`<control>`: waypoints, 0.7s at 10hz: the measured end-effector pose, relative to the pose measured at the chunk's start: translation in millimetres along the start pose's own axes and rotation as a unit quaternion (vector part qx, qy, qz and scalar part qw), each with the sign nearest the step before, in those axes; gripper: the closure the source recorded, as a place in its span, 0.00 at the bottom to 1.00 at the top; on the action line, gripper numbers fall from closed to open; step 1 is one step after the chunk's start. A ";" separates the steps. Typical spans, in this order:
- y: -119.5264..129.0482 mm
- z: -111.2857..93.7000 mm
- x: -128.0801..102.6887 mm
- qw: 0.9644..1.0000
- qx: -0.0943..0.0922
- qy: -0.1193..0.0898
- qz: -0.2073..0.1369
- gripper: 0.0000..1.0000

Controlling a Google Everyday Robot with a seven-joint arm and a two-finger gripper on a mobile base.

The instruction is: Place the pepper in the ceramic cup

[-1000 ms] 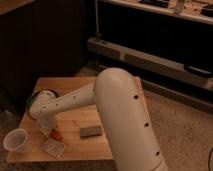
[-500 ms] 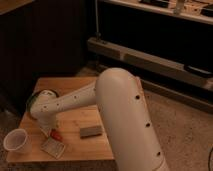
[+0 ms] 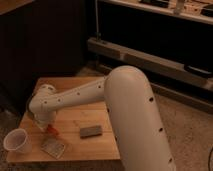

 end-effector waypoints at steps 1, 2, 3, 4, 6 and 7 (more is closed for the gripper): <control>-6.3 -10.0 10.9 1.000 0.009 0.015 -0.012 0.99; -10.2 -14.4 17.4 0.999 0.016 0.025 -0.018 0.99; -14.1 -18.2 21.6 0.998 0.030 0.040 -0.027 0.99; -16.8 -22.0 23.8 0.997 0.039 0.053 -0.033 0.99; -30.6 -33.7 31.7 0.994 0.057 0.080 -0.055 0.99; -40.1 -38.2 35.9 0.992 0.065 0.089 -0.068 0.99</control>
